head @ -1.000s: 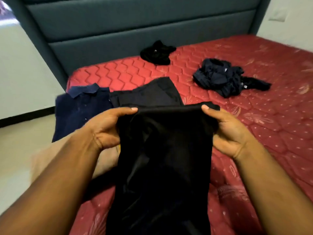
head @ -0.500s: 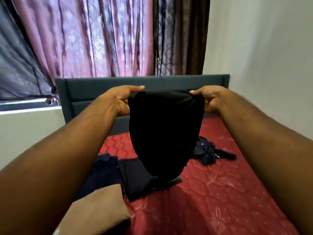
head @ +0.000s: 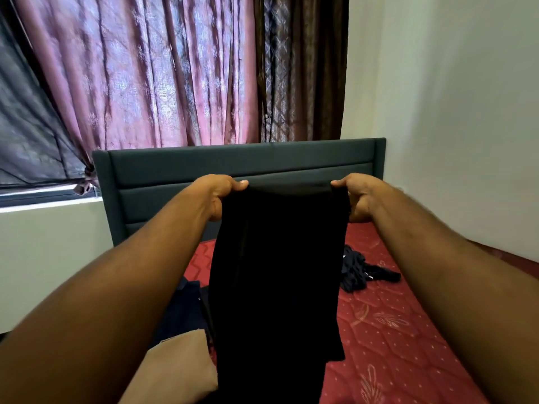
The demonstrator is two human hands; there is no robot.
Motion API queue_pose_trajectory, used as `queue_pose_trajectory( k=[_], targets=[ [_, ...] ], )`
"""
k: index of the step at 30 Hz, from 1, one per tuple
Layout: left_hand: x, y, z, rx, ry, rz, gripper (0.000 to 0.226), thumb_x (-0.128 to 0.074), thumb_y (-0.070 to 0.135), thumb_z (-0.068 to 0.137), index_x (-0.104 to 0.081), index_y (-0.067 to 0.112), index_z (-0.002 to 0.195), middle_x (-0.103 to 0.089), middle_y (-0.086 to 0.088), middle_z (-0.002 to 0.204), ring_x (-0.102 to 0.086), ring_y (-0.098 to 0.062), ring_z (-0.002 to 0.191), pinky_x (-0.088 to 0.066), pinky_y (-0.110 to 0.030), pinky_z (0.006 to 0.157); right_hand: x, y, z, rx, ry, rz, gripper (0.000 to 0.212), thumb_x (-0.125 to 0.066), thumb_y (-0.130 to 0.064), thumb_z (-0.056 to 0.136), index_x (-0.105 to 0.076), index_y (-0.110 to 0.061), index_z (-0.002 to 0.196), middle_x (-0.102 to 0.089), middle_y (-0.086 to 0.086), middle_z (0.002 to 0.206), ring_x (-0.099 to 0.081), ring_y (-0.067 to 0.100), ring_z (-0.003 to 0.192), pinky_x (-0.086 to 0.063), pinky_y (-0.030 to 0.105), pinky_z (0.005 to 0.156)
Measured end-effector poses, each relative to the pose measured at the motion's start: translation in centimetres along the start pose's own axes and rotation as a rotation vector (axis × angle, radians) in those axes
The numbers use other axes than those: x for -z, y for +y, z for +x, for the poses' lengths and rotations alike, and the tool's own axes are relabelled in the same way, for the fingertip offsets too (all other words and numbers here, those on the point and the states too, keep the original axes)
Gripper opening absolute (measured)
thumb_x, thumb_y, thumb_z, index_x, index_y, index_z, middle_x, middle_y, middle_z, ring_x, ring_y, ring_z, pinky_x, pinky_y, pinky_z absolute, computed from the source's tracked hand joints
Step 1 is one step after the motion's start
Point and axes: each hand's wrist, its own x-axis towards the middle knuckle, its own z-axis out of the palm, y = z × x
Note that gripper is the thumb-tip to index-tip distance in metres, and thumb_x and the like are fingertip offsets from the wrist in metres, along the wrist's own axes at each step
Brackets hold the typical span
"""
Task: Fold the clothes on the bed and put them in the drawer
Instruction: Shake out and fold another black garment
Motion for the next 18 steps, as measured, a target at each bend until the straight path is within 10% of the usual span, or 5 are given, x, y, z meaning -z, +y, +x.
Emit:
queue_pose_trajectory(
  k=[3,8,13,18],
  targets=[
    [-1.6,-1.3,2.5,-0.132,0.167,0.110,0.023,-0.064,-0.002,0.090,-0.054,0.016,0.080,-0.061,-0.008,0.092,-0.059,-0.019,0.070,-0.046,-0.031,0.070,0.1,0.8,3.0,-0.071,0.055,-0.026,0.019,-0.057,-0.018,0.094,-0.057,-0.007,0.079,-0.062,0.010,0.075,-0.061,0.026,0.061,-0.052,0.032,0.046],
    [-4.0,0.3,6.2,-0.247,0.204,0.032,0.030,-0.060,-0.005,0.090,-0.057,0.018,0.109,-0.062,-0.014,0.120,-0.059,-0.023,0.097,-0.050,-0.039,0.089,1.3,-1.9,10.6,0.048,0.199,0.000,0.026,-0.075,-0.011,0.075,-0.065,0.000,0.096,-0.069,0.016,0.101,-0.068,0.036,0.086,-0.056,0.051,0.080],
    [-4.9,5.8,6.8,-0.386,0.082,-0.336,0.036,-0.055,-0.005,0.094,-0.048,0.023,0.115,-0.062,-0.011,0.100,-0.062,-0.018,0.072,-0.059,-0.033,0.065,2.7,-9.0,7.4,0.399,0.258,0.152,0.051,-0.082,-0.007,0.064,-0.063,-0.005,0.112,-0.069,0.016,0.099,-0.070,0.033,0.079,-0.059,0.052,0.063],
    [-3.9,5.9,3.0,-0.426,-0.088,-0.334,0.033,-0.055,-0.005,0.092,-0.057,0.026,0.105,-0.064,0.002,0.086,-0.061,-0.008,0.059,-0.052,-0.026,0.052,2.8,-6.9,0.6,0.656,0.275,0.166,0.017,-0.065,-0.009,0.089,-0.059,-0.019,0.101,-0.062,0.002,0.097,-0.061,0.014,0.084,-0.054,0.026,0.061]
  ],
)
